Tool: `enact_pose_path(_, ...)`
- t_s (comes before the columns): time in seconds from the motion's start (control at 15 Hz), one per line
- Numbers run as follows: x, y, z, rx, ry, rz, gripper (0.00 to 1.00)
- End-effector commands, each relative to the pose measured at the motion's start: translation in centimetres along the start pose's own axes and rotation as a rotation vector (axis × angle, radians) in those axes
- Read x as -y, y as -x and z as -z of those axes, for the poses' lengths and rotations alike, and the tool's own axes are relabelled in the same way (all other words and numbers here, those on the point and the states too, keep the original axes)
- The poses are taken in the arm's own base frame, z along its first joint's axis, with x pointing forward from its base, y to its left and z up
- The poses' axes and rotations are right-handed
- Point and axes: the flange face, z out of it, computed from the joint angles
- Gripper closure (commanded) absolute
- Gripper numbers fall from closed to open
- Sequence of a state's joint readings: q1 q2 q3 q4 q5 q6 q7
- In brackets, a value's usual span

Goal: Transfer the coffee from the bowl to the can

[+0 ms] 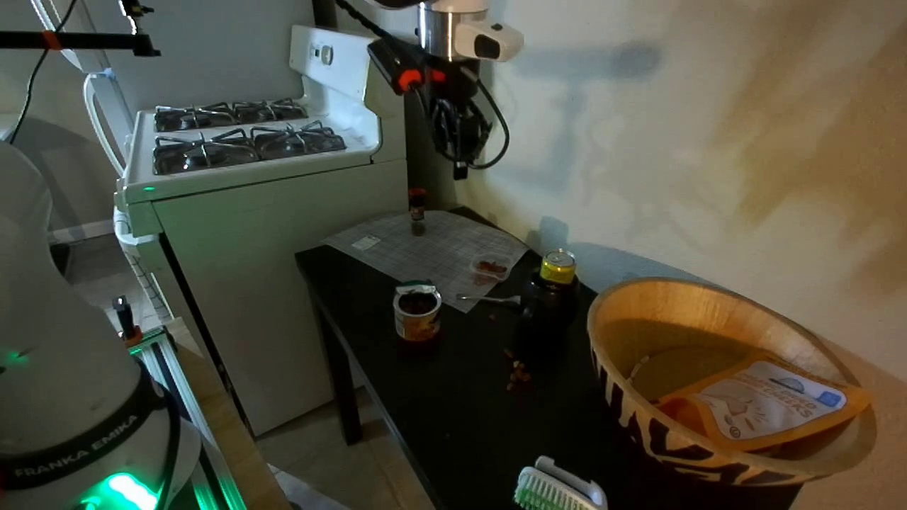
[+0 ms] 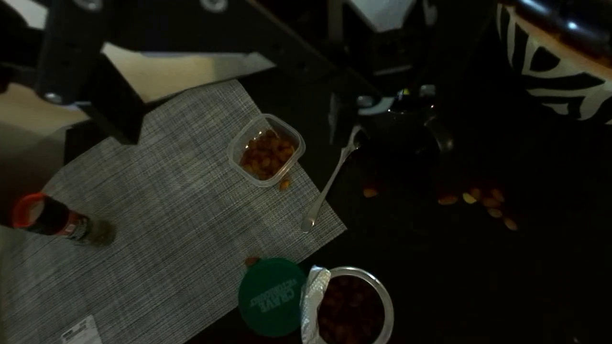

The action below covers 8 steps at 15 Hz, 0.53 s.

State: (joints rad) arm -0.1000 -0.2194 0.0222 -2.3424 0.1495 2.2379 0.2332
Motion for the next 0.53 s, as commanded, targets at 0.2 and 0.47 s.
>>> enact_pose_path(0.2, 0.1, -1.0, -1.6, 0.019, 0.002, -0.014, 0.0)
enact_pose_path(0.47, -0.9, -3.8, -6.5, 0.035, 0.012, -0.114, 0.0)
